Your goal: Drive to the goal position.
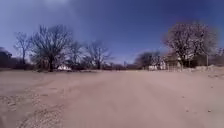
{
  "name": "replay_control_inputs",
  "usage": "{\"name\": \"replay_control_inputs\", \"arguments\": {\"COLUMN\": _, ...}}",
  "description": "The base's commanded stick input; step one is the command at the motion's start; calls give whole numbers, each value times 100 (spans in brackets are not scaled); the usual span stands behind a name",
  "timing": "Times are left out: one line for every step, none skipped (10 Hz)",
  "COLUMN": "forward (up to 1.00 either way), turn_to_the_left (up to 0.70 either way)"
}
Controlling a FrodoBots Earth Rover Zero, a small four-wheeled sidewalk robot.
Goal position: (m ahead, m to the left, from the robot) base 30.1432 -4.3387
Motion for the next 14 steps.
{"name": "replay_control_inputs", "arguments": {"forward": 100, "turn_to_the_left": 0}}
{"name": "replay_control_inputs", "arguments": {"forward": 100, "turn_to_the_left": -10}}
{"name": "replay_control_inputs", "arguments": {"forward": 100, "turn_to_the_left": -27}}
{"name": "replay_control_inputs", "arguments": {"forward": 100, "turn_to_the_left": -27}}
{"name": "replay_control_inputs", "arguments": {"forward": 100, "turn_to_the_left": -27}}
{"name": "replay_control_inputs", "arguments": {"forward": 100, "turn_to_the_left": -27}}
{"name": "replay_control_inputs", "arguments": {"forward": 100, "turn_to_the_left": -27}}
{"name": "replay_control_inputs", "arguments": {"forward": 100, "turn_to_the_left": -27}}
{"name": "replay_control_inputs", "arguments": {"forward": 100, "turn_to_the_left": -23}}
{"name": "replay_control_inputs", "arguments": {"forward": 100, "turn_to_the_left": -8}}
{"name": "replay_control_inputs", "arguments": {"forward": 100, "turn_to_the_left": 0}}
{"name": "replay_control_inputs", "arguments": {"forward": 100, "turn_to_the_left": 0}}
{"name": "replay_control_inputs", "arguments": {"forward": 100, "turn_to_the_left": 0}}
{"name": "replay_control_inputs", "arguments": {"forward": 100, "turn_to_the_left": 0}}
